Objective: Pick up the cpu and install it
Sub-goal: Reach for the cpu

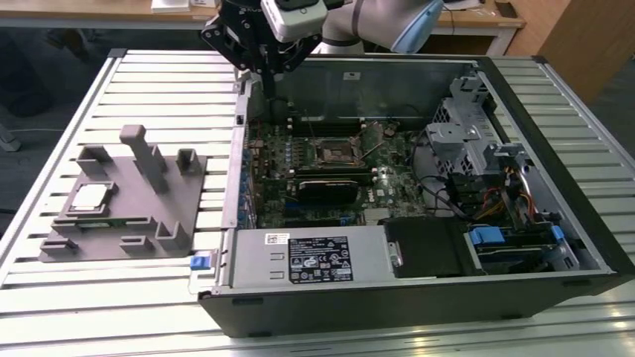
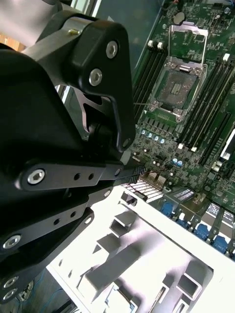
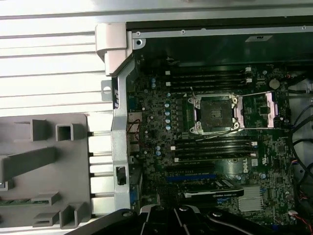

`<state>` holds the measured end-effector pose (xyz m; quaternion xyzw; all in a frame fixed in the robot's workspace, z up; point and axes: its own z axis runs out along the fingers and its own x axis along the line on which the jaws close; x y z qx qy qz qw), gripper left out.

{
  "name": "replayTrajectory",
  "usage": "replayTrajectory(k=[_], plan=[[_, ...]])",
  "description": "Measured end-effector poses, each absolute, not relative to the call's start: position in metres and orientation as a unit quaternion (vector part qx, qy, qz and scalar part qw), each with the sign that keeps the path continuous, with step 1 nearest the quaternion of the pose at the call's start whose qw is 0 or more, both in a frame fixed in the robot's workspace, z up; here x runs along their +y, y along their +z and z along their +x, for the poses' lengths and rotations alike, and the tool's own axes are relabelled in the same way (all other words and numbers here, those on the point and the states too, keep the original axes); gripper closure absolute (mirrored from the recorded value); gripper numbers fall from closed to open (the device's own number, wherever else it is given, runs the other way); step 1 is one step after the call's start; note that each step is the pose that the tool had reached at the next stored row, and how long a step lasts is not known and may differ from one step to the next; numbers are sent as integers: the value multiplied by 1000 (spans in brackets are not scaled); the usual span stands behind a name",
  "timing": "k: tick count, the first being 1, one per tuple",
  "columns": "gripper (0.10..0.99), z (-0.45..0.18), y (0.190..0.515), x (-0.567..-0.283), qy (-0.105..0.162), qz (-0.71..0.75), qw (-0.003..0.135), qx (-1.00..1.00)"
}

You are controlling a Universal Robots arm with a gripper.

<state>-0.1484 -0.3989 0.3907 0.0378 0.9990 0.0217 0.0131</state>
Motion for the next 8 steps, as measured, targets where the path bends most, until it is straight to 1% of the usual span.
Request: replayTrajectory(k=[8], plan=[[980, -151, 390, -399, 22, 38, 13, 999]])
